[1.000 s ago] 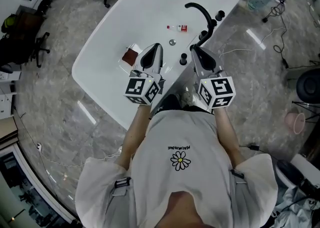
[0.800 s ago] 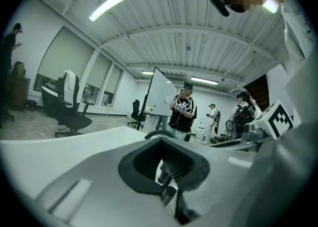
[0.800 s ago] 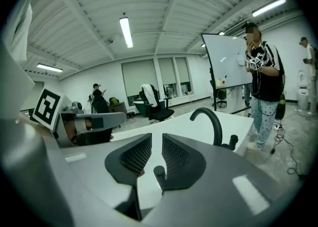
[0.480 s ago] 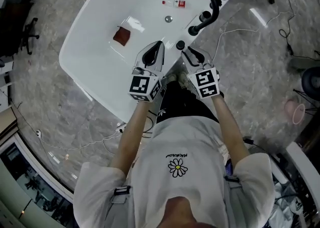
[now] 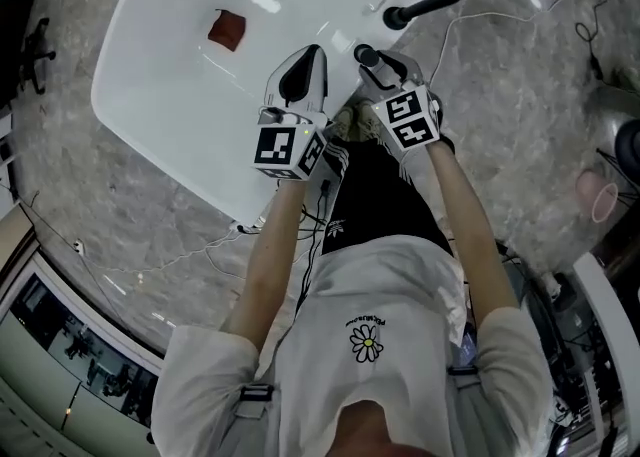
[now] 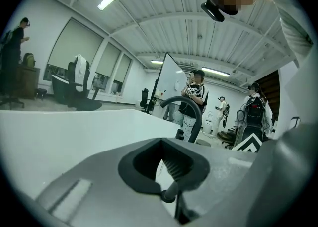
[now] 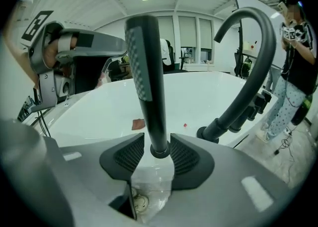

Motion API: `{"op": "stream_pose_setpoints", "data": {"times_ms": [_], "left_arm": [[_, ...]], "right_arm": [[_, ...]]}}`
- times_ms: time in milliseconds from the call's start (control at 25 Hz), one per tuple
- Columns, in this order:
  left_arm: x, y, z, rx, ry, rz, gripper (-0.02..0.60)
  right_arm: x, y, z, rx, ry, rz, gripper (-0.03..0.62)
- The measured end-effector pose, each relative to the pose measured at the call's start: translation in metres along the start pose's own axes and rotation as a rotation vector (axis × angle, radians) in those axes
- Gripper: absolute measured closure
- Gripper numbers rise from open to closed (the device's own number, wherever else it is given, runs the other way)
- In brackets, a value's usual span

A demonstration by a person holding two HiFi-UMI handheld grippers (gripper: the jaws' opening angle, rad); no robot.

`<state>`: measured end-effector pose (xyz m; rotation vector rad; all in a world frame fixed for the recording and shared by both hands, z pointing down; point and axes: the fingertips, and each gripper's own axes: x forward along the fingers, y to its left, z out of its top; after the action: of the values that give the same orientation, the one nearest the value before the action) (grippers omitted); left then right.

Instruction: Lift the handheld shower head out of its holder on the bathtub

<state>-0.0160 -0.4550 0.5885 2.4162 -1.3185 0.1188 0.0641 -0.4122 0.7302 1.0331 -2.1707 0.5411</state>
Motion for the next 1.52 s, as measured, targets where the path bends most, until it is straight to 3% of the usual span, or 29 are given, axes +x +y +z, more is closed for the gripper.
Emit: {"op": "stream_pose_setpoints", "data": {"times_ms": [200, 400, 640, 960, 1240, 1520], "left_arm": [[-0.004, 0.015, -0.014, -0.024, 0.006, 0.020, 0.580], [-0.012, 0.026, -0.017, -0.054, 0.004, 0.050, 0.580], [-0.025, 0.037, -0.019, -0.080, 0.012, 0.063, 0.580], [-0.048, 0.047, -0.016, -0.078, -0.002, 0.075, 0.580], [-0.078, 0.060, 0.029, -0.037, -0.064, 0.102, 0.580], [-0.107, 0.042, 0.113, 0.030, -0.196, 0.078, 0.580]], "right_arm": [[0.032, 0.003, -0.002, 0.028, 0.005, 0.009, 0.416], [0.055, -0.004, -0.013, 0.064, 0.044, -0.035, 0.434], [0.055, -0.007, -0.012, 0.082, 0.001, -0.120, 0.439], [0.046, -0.009, -0.009, 0.084, -0.010, -0.164, 0.441], [0.007, -0.010, 0.048, 0.114, -0.139, -0.225, 0.441], [-0.074, -0.008, 0.156, 0.078, -0.341, -0.312, 0.441]]}}
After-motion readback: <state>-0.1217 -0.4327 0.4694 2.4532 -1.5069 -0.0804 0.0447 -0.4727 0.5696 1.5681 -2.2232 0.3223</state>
